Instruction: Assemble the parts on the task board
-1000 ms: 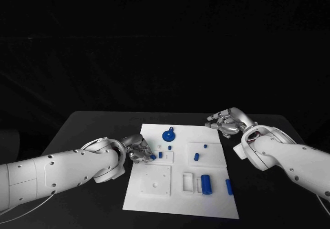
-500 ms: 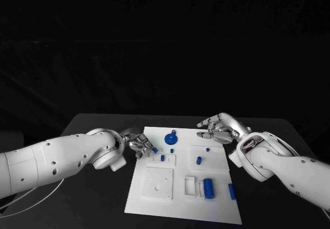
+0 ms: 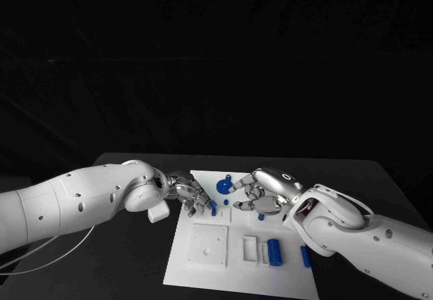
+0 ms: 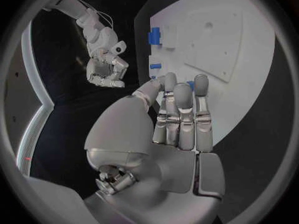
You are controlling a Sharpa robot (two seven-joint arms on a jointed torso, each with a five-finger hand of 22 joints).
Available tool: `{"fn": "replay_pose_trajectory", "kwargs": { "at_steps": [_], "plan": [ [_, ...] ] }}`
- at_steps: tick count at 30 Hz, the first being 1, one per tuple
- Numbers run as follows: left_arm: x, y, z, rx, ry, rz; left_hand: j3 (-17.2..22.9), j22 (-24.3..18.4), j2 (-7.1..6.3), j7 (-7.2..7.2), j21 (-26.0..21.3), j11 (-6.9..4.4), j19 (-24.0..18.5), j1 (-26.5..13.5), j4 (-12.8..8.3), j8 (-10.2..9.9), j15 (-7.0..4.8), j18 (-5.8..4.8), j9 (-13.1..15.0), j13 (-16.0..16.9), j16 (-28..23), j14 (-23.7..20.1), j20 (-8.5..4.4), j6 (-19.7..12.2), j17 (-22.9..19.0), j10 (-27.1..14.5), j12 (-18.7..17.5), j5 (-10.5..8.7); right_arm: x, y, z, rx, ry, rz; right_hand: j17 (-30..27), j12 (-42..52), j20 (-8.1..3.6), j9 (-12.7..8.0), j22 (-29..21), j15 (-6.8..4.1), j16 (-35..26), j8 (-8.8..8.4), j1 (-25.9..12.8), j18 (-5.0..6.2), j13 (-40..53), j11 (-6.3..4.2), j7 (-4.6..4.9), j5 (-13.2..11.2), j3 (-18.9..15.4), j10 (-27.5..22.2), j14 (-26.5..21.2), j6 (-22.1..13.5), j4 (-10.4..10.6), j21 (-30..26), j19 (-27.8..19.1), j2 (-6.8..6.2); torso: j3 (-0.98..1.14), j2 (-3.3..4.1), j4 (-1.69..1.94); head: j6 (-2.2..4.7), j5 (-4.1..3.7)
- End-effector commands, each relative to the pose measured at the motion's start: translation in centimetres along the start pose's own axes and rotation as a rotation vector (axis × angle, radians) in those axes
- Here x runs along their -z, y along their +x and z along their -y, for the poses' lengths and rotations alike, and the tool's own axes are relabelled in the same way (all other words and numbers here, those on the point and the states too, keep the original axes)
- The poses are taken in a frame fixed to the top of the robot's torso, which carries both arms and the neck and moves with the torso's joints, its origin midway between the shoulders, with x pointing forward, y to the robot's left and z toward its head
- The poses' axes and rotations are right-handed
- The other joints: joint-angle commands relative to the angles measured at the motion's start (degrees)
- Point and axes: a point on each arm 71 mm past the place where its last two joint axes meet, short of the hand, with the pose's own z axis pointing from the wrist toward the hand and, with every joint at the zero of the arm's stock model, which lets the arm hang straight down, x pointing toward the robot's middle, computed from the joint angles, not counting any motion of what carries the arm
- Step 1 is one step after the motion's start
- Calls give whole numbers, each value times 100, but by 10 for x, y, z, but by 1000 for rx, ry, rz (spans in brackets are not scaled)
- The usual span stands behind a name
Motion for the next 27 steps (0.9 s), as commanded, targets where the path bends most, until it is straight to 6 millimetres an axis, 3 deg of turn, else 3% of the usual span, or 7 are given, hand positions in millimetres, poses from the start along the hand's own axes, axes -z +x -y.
{"fn": "replay_pose_trajectory", "kwargs": {
  "at_steps": [1, 2, 12, 21, 27],
  "plan": [
    [-1, 9, 5, 49, 0, -138, 2, 132, 1, -191, 25, -41, -29, -71, -37, 40, -38, 0, 680, 1, 40, 0, -4, 403, 6, 265, 34, 45, -3, 7, -10, 119, -88, -72, 14, 26, -47, -8, 547, -31, 41, -25, 46, -42, 16, -19, -52, -69, -19, 48, 32, -27, -45, 31, 266, -2, -10, -1, 0, 16, -7],
    [-2, 9, 6, 50, 1, -147, 23, 125, 40, -193, 127, -42, -80, -175, -161, 39, -38, 4, 757, -5, 69, -16, -4, 393, -4, 263, 54, 66, -4, 9, -12, 128, -95, -80, 15, 22, -52, -8, 547, -34, 40, -25, 48, -46, 17, -22, -53, -108, -31, 49, 31, -36, -50, 32, 263, -2, -11, 3, 2, 17, -8],
    [-5, 14, 13, 46, 9, -201, 13, 126, 36, -193, 144, -47, -87, -172, -176, 38, -40, 9, 767, 0, 79, -12, -6, 397, -7, 264, 61, 119, -8, 21, -22, 157, -135, -120, 36, 20, -81, -9, 549, -56, 38, -26, 122, -87, 82, -67, -82, -224, -157, 91, 42, -133, -81, 78, 252, 8, -13, 0, 13, -45, 34],
    [-6, 17, 16, 38, 11, -223, 10, 126, 36, -195, 154, -49, -95, -171, -183, 39, -40, 10, 777, 2, 89, -14, -5, 403, -6, 265, 72, 126, -8, 20, -24, 162, -137, -92, 68, 46, -88, -9, 557, -62, 62, -24, 145, -87, 143, -55, -65, -242, -185, 140, 62, -205, -65, 133, 262, -3, -10, 5, 10, -25, 42],
    [-6, 19, 16, 31, 11, -238, 10, 126, 36, -195, 154, -49, -95, -171, -183, 39, -40, 10, 777, 2, 89, -14, -5, 403, -6, 265, 72, 126, -9, 20, -25, 162, -136, -83, 93, 48, -86, -9, 558, -63, 70, -24, 138, -80, 177, -55, -65, -300, -79, 154, 64, -186, -46, 152, 263, -12, -6, 8, 11, -66, 34]
  ]
}}
